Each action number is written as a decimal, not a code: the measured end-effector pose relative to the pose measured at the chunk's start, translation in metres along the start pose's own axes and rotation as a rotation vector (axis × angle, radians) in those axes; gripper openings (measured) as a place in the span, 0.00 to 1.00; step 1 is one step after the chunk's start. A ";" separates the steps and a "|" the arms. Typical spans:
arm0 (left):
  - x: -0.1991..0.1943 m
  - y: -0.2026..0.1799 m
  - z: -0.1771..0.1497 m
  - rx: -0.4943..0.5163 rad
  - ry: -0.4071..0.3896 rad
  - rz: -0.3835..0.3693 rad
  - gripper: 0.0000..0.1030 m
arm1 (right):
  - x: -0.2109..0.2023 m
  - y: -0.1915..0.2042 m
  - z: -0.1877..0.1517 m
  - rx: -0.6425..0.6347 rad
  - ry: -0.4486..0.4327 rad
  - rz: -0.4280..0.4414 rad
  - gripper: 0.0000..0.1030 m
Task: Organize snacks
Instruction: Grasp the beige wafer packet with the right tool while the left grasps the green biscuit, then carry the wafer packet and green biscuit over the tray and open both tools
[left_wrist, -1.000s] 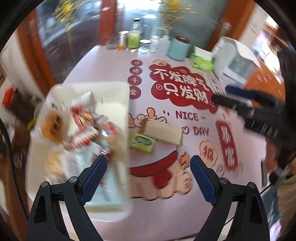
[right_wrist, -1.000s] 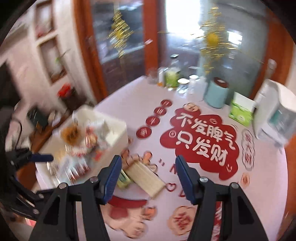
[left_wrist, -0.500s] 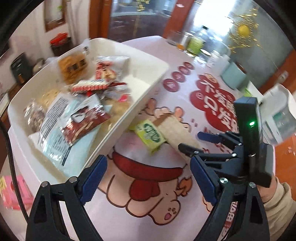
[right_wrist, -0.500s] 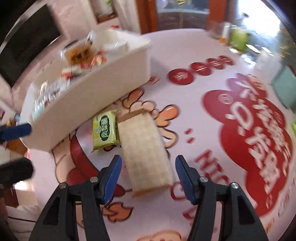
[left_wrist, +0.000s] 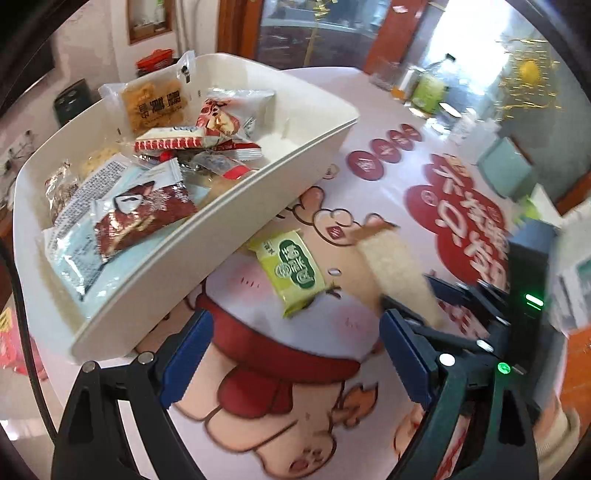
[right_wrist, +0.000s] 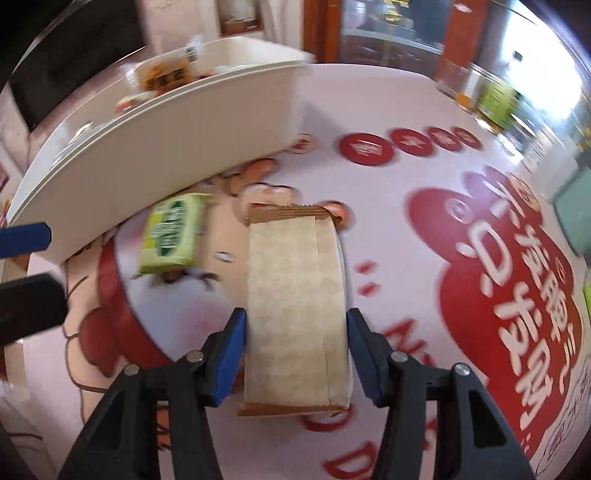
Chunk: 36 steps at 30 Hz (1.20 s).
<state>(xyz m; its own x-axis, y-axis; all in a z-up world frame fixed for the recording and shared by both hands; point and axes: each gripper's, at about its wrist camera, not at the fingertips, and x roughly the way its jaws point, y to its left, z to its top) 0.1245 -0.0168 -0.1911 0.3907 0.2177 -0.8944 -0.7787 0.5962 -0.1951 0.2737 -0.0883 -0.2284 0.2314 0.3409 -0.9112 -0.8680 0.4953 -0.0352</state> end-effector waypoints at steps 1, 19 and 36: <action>0.006 -0.002 0.002 -0.013 -0.002 0.016 0.88 | -0.002 -0.009 -0.004 0.022 -0.005 -0.007 0.53; 0.085 -0.026 0.029 -0.192 -0.022 0.269 0.62 | -0.024 -0.061 -0.049 0.165 -0.021 -0.063 0.52; 0.045 -0.055 -0.016 0.150 0.125 -0.036 0.33 | -0.061 -0.023 -0.100 0.353 0.020 -0.089 0.52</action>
<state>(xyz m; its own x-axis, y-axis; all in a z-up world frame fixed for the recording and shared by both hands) 0.1770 -0.0527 -0.2272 0.3460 0.1016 -0.9327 -0.6798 0.7123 -0.1746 0.2357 -0.2002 -0.2134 0.2877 0.2703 -0.9188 -0.6393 0.7685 0.0259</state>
